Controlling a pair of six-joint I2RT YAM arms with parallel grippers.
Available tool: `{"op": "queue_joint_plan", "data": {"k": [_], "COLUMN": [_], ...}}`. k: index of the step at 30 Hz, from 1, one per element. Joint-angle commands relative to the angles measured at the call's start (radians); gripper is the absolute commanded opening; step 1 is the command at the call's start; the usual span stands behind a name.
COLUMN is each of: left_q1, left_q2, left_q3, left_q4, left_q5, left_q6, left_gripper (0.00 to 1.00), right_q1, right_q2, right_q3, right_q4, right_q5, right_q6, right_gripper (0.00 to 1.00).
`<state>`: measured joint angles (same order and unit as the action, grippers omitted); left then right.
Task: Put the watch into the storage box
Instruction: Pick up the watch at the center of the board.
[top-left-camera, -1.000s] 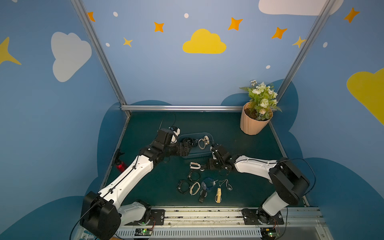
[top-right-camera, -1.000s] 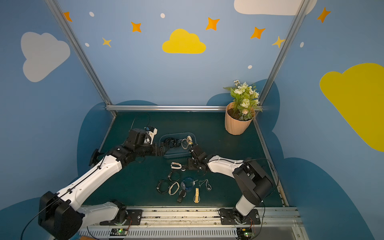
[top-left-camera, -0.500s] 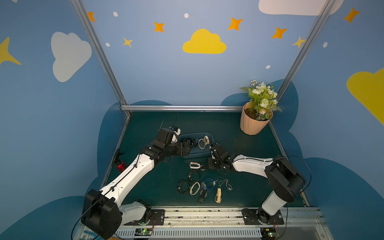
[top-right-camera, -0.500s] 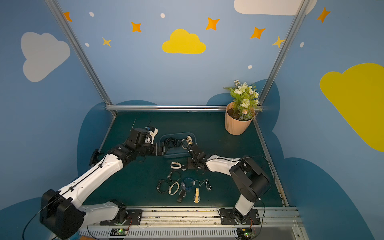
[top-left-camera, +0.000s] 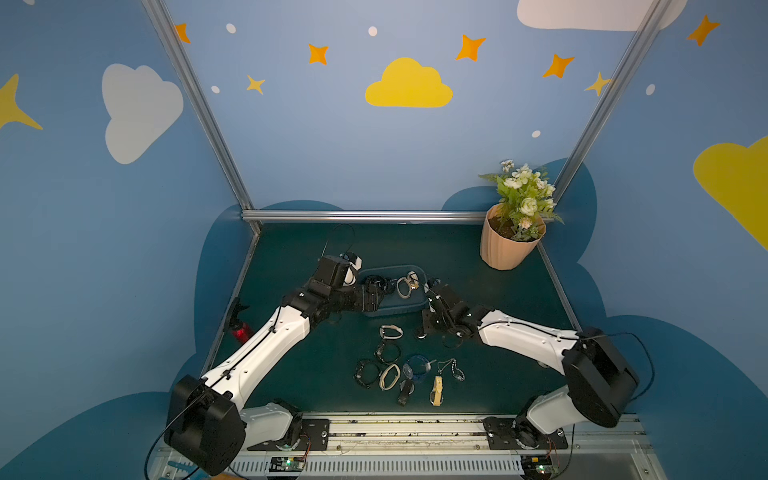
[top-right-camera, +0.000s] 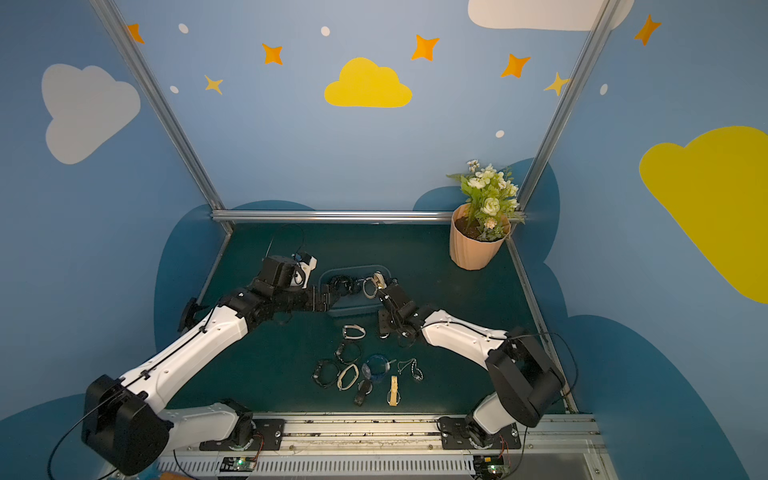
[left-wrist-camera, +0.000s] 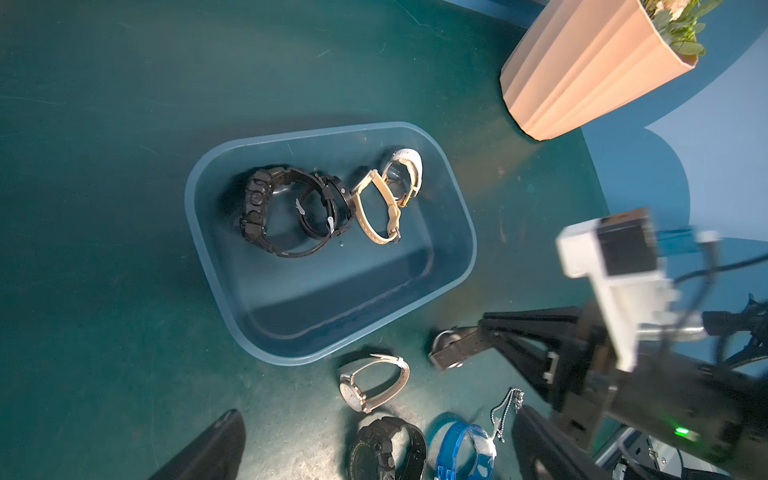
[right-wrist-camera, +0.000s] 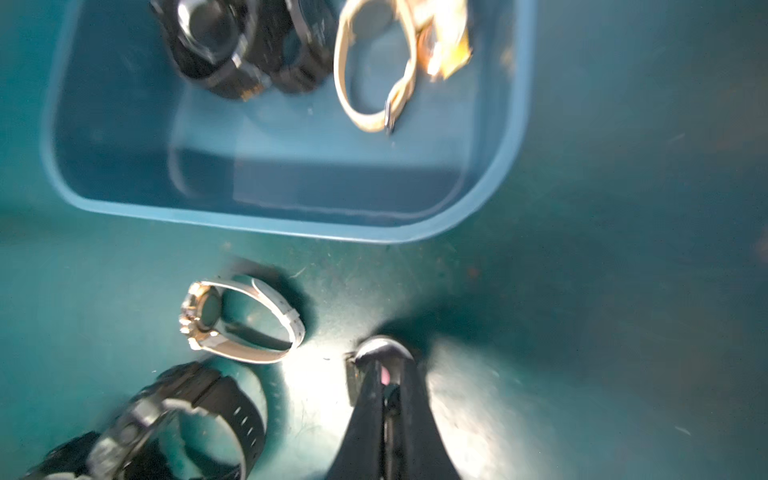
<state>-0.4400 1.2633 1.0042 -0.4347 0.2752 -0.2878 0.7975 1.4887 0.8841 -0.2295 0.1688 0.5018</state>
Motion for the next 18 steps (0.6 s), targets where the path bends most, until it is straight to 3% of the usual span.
{"op": "queue_joint_plan", "data": {"k": [1,10,18], "left_q1": [0.003,0.002,0.003], "left_q2": [0.010,0.019,0.006], "left_q3": [0.030,0.039,0.040], "left_q4": [-0.024,-0.032,-0.041], "left_q5": [-0.005,-0.004,-0.017], "left_q6": [0.013,0.010,0.013], "left_gripper": [1.00,1.00,1.00], "right_q1": [0.001,-0.012,-0.054], "right_q2": [-0.090,-0.217,-0.108], "right_q3": [0.024,0.080,0.188], "right_q4": [-0.084,-0.075,0.034], "right_q5": [0.093,0.155,0.099], "right_q6": [-0.044,-0.122,-0.169], "right_gripper": [0.00,0.00,0.00]}}
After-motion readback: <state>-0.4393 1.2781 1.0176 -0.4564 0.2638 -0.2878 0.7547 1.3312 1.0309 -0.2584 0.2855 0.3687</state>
